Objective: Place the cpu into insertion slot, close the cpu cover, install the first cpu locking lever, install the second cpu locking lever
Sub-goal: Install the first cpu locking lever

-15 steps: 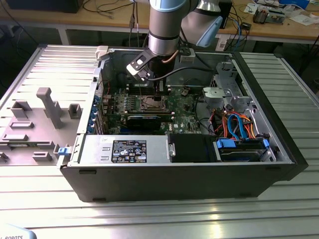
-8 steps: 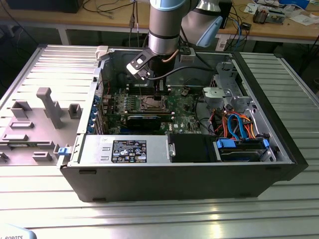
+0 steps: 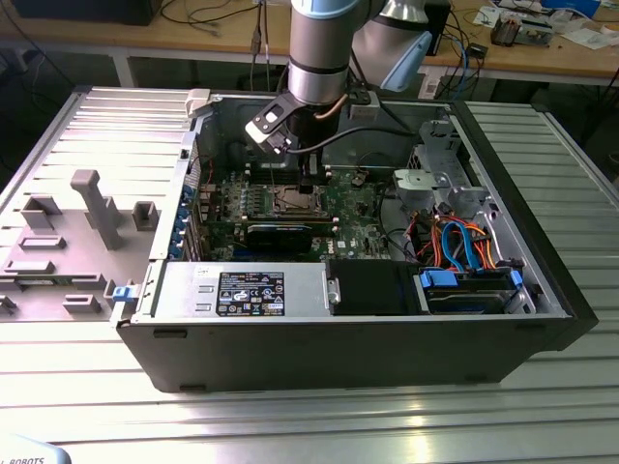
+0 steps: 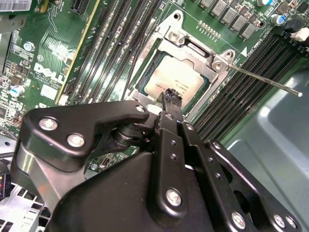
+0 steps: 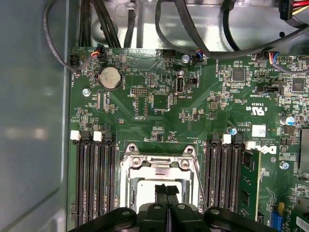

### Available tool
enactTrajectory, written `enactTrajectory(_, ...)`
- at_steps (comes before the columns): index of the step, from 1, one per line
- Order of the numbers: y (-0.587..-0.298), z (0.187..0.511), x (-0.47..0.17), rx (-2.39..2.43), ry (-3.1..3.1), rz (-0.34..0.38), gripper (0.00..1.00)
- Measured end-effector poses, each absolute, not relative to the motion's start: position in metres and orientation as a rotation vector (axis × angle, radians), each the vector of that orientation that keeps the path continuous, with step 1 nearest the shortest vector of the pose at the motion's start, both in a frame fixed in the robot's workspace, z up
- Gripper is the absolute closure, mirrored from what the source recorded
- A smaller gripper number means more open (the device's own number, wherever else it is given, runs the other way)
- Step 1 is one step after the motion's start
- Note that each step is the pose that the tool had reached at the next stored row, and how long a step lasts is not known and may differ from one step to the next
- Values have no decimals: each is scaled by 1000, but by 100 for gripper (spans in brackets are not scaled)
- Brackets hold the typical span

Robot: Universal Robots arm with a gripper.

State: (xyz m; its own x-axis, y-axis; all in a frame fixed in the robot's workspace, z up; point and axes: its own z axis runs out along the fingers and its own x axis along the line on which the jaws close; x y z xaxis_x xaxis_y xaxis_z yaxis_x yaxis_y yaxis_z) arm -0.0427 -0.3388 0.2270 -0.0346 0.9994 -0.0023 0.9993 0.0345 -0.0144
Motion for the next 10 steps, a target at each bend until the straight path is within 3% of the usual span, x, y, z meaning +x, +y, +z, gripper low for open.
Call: enactTrajectory(10,-339,231,-43,-2177,-2254,19,89)
